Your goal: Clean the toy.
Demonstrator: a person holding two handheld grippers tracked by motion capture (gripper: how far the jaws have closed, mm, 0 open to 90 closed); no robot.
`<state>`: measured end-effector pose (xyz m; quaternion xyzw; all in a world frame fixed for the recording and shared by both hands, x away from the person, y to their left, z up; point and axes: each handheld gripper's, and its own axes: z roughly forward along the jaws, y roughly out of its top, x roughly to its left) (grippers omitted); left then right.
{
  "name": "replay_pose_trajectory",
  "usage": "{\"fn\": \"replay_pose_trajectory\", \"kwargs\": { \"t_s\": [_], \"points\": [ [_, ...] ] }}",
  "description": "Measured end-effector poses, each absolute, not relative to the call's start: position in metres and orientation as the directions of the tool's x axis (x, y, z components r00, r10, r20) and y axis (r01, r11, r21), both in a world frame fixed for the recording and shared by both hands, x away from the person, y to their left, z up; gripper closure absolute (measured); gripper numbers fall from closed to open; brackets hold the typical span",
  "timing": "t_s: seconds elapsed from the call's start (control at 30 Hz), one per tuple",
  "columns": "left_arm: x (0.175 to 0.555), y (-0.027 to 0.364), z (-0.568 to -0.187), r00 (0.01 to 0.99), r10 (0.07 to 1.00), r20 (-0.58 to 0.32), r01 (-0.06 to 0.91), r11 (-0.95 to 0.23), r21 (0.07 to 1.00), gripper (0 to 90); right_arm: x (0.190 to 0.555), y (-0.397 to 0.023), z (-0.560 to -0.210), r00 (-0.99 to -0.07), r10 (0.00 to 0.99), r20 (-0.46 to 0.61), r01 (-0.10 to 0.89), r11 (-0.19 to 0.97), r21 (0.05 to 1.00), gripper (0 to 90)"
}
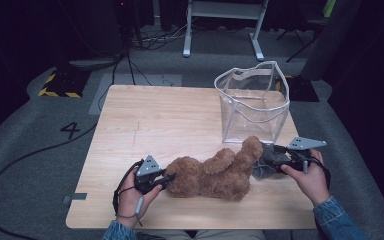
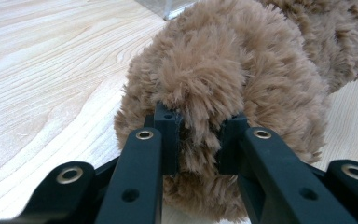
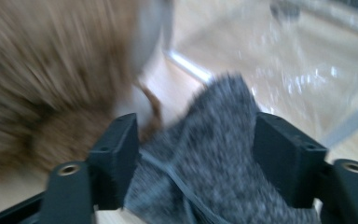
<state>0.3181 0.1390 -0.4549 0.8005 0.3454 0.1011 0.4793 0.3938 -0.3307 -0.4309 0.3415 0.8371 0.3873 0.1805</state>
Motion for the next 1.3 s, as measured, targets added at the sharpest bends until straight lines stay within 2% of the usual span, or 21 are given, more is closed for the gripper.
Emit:
{"fn": "replay_pose_trajectory", "kwargs": {
  "t_s": [0.07,0.23,0.3,0.33,0.37,0.4,0.43,0.53,0.7,0.77,0.8,0.83,0.93,1.07,1.13,1.17,1.2,1.23,1.3],
  "points": [
    [0.318,0.141,-0.457,0.743,0.643,-0.187,0.459,-0.286,0.841,75.2,0.404,-0.325,-0.447,-0.693,0.715,-0.088,0.439,0.516,0.735,27.0],
    [0.316,0.143,-0.458,0.747,0.634,-0.201,0.461,-0.275,0.844,75.1,0.422,-0.318,-0.471,-0.689,0.715,-0.12,0.465,0.562,0.685,25.1],
    [0.316,0.144,-0.459,0.748,0.627,-0.218,0.468,-0.265,0.843,74.8,0.428,-0.317,-0.484,-0.689,0.709,-0.154,0.48,0.605,0.636,34.3],
    [0.316,0.144,-0.459,0.748,0.627,-0.218,0.468,-0.265,0.843,74.8,0.428,-0.317,-0.484,-0.689,0.711,-0.14,0.487,0.597,0.637,42.4],
    [0.317,0.144,-0.46,0.749,0.628,-0.209,0.457,-0.262,0.85,74.8,0.428,-0.317,-0.484,-0.689,0.711,-0.14,0.487,0.597,0.637,42.4],
    [0.317,0.145,-0.46,0.747,0.63,-0.213,0.461,-0.259,0.849,74.7,0.427,-0.318,-0.482,-0.697,0.703,-0.14,0.486,0.607,0.629,55.0],
    [0.317,0.145,-0.461,0.745,0.63,-0.216,0.462,-0.255,0.849,74.7,0.422,-0.319,-0.478,-0.712,0.676,-0.189,0.469,0.658,0.589,68.2],
    [0.316,0.144,-0.46,0.746,0.632,-0.212,0.46,-0.257,0.85,74.7,0.416,-0.321,-0.474,-0.706,0.685,-0.176,0.488,0.652,0.581,71.9],
    [0.318,0.144,-0.462,0.74,0.634,-0.224,0.464,-0.241,0.852,74.7,0.39,-0.333,-0.442,-0.701,0.705,-0.106,0.459,0.56,0.69,72.6],
    [0.319,0.144,-0.464,0.736,0.64,-0.223,0.462,-0.234,0.856,74.7,0.378,-0.335,-0.422,-0.71,0.697,-0.104,0.424,0.541,0.727,72.6],
    [0.319,0.144,-0.464,0.731,0.644,-0.225,0.465,-0.229,0.856,74.8,0.365,-0.334,-0.402,-0.719,0.683,-0.125,0.38,0.538,0.753,72.6],
    [0.319,0.144,-0.464,0.731,0.644,-0.225,0.465,-0.229,0.856,74.8,0.365,-0.334,-0.402,-0.719,0.683,-0.125,0.38,0.538,0.753,72.6],
    [0.319,0.143,-0.463,0.726,0.651,-0.222,0.466,-0.228,0.855,74.8,0.346,-0.325,-0.37,-0.75,0.642,-0.16,0.292,0.538,0.791,72.5],
    [0.321,0.142,-0.463,0.726,0.654,-0.213,0.463,-0.235,0.855,74.9,0.323,-0.284,-0.343,-0.82,0.548,-0.165,0.182,0.524,0.832,72.4],
    [0.321,0.142,-0.463,0.724,0.655,-0.215,0.463,-0.231,0.856,74.8,0.316,-0.246,-0.34,-0.872,0.462,-0.164,0.134,0.547,0.826,72.4],
    [0.321,0.142,-0.463,0.724,0.655,-0.215,0.463,-0.231,0.856,74.8,0.316,-0.246,-0.34,-0.872,0.462,-0.164,0.134,0.547,0.826,72.4],
    [0.321,0.142,-0.463,0.726,0.654,-0.211,0.461,-0.235,0.856,74.8,0.318,-0.233,-0.34,-0.89,0.419,-0.182,0.092,0.555,0.827,72.4],
    [0.32,0.143,-0.461,0.721,0.659,-0.215,0.466,-0.23,0.855,74.9,0.317,-0.207,-0.342,-0.914,0.371,-0.164,0.074,0.549,0.833,72.3],
    [0.32,0.143,-0.46,0.718,0.66,-0.221,0.469,-0.224,0.854,75.0,0.317,-0.194,-0.343,-0.925,0.345,-0.162,0.06,0.552,0.831,72.3]
  ]
}}
